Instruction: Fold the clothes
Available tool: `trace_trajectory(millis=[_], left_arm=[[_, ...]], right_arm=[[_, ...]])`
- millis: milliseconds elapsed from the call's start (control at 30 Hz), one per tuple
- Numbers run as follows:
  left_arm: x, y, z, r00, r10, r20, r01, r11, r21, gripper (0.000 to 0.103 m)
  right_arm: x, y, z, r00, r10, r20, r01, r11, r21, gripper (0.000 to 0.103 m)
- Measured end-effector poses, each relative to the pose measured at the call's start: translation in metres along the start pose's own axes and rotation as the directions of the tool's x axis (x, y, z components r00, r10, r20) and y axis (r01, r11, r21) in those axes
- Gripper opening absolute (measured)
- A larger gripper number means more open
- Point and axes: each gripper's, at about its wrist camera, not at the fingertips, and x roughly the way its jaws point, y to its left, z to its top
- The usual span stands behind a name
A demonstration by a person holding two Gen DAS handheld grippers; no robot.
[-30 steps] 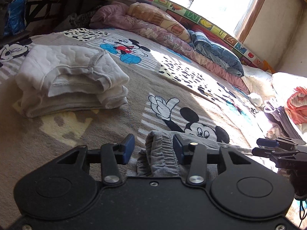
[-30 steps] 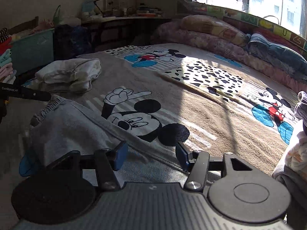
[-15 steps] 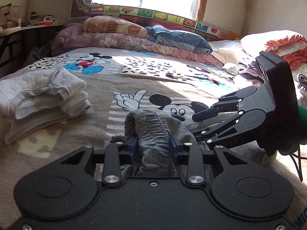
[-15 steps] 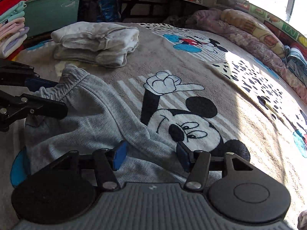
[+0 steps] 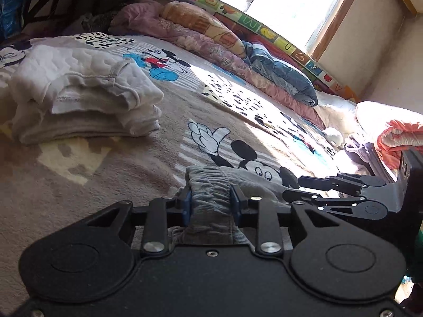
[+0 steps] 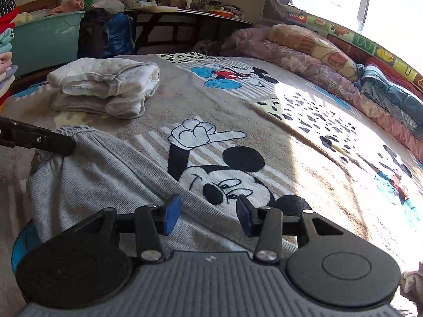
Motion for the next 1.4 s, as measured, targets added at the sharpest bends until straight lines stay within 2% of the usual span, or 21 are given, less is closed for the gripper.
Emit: trace_trajectory(millis=[67, 133, 267, 333, 400, 433, 500, 533, 633, 667, 733, 867, 1033, 1100, 1167, 1200, 1267, 1333, 1367, 1400], left_arm=[[-0.008, -0.008, 0.004, 0.997, 0.015, 0.073, -0.018, 0.999, 0.047, 0.029], [-0.007, -0.021, 0.005, 0.994, 0.01, 0.109, -0.023, 0.993, 0.119, 0.029], [-0.004, -0.032, 0.004, 0.993, 0.046, 0.106, -0.065, 0.98, 0.189, 0.029], [-0.007, -0.035, 0.005, 0.993, 0.012, 0.114, -0.038, 0.973, 0.229, 0.029], [-0.003, -0.041, 0.002, 0.995, -0.041, 0.089, 0.013, 0.957, 0.291, 0.029], [0.006, -0.044, -0.002, 0.998, -0.04, 0.058, 0.019, 0.947, 0.32, 0.029], [0.036, -0.046, -0.01, 0.999, 0.022, -0.036, -0.008, 0.935, 0.356, 0.029], [0.05, -0.045, -0.014, 0.995, 0.076, -0.063, -0.047, 0.925, 0.378, 0.029], [0.068, -0.04, -0.017, 0.983, 0.173, -0.065, -0.135, 0.912, 0.386, 0.028], [0.068, -0.039, -0.017, 0.982, 0.175, -0.067, -0.136, 0.912, 0.386, 0.027], [0.067, -0.042, -0.022, 0.982, 0.179, -0.06, -0.137, 0.894, 0.426, 0.027], [0.058, -0.043, -0.02, 0.987, 0.149, -0.065, -0.103, 0.883, 0.458, 0.027], [0.027, -0.061, -0.006, 0.992, 0.118, 0.049, -0.127, 0.878, 0.462, 0.03], [0.02, -0.075, -0.006, 0.999, 0.024, 0.04, -0.039, 0.883, 0.468, 0.03], [0.022, -0.092, -0.013, 0.999, -0.052, -0.001, 0.045, 0.861, 0.506, 0.03], [0.028, -0.098, -0.018, 0.998, -0.055, -0.027, 0.061, 0.851, 0.522, 0.03], [0.046, -0.108, -0.031, 0.997, -0.028, -0.073, 0.063, 0.836, 0.545, 0.03], [0.068, -0.107, -0.04, 0.991, 0.011, -0.13, 0.061, 0.839, 0.54, 0.03], [0.084, -0.103, -0.047, 0.982, 0.074, -0.171, 0.031, 0.839, 0.542, 0.03], [0.096, -0.099, -0.053, 0.974, 0.114, -0.194, 0.01, 0.84, 0.543, 0.031]], right_arm=[[-0.014, -0.002, -0.002, 1.0, -0.005, 0.029, 0.004, 1.0, 0.011, 0.047], [-0.026, -0.003, -0.006, 0.999, -0.005, 0.045, 0.005, 1.0, 0.019, 0.048], [-0.035, -0.013, -0.014, 0.999, -0.037, 0.039, 0.035, 0.999, 0.04, 0.048], [-0.038, -0.024, -0.018, 0.998, -0.06, 0.029, 0.059, 0.997, 0.054, 0.048], [-0.041, -0.04, -0.024, 0.997, -0.075, 0.023, 0.072, 0.991, 0.109, 0.048], [-0.042, -0.048, -0.027, 0.996, -0.082, 0.02, 0.078, 0.988, 0.136, 0.048], [-0.04, -0.063, -0.034, 0.996, -0.094, -0.011, 0.094, 0.98, 0.174, 0.046], [-0.034, -0.069, -0.039, 0.993, -0.104, -0.048, 0.11, 0.979, 0.17, 0.045], [-0.017, -0.086, -0.054, 0.982, -0.13, -0.139, 0.154, 0.972, 0.176, 0.045], [-0.012, -0.092, -0.06, 0.977, -0.138, -0.166, 0.167, 0.969, 0.181, 0.045], [-0.007, -0.103, -0.072, 0.971, -0.139, -0.196, 0.179, 0.963, 0.204, 0.046], [-0.019, -0.114, -0.079, 0.957, -0.227, -0.181, 0.264, 0.94, 0.215, 0.047], [-0.033, -0.118, -0.083, 0.961, -0.232, -0.154, 0.257, 0.952, 0.168, 0.047], [-0.038, -0.12, -0.085, 0.962, -0.233, -0.143, 0.254, 0.956, 0.148, 0.047], [-0.044, -0.121, -0.086, 0.963, -0.234, -0.132, 0.251, 0.959, 0.129, 0.047], [-0.047, -0.122, -0.087, 0.964, -0.235, -0.127, 0.25, 0.961, 0.119, 0.047], [-0.035, -0.123, -0.091, 0.958, -0.231, -0.169, 0.248, 0.964, 0.092, 0.047], [-0.026, -0.13, -0.096, 0.953, -0.229, -0.198, 0.252, 0.962, 0.102, 0.047], [-0.024, -0.14, -0.098, 0.953, -0.224, -0.204, 0.255, 0.956, 0.143, 0.051], [-0.022, -0.15, -0.1, 0.953, -0.219, -0.21, 0.258, 0.949, 0.183, 0.059]])
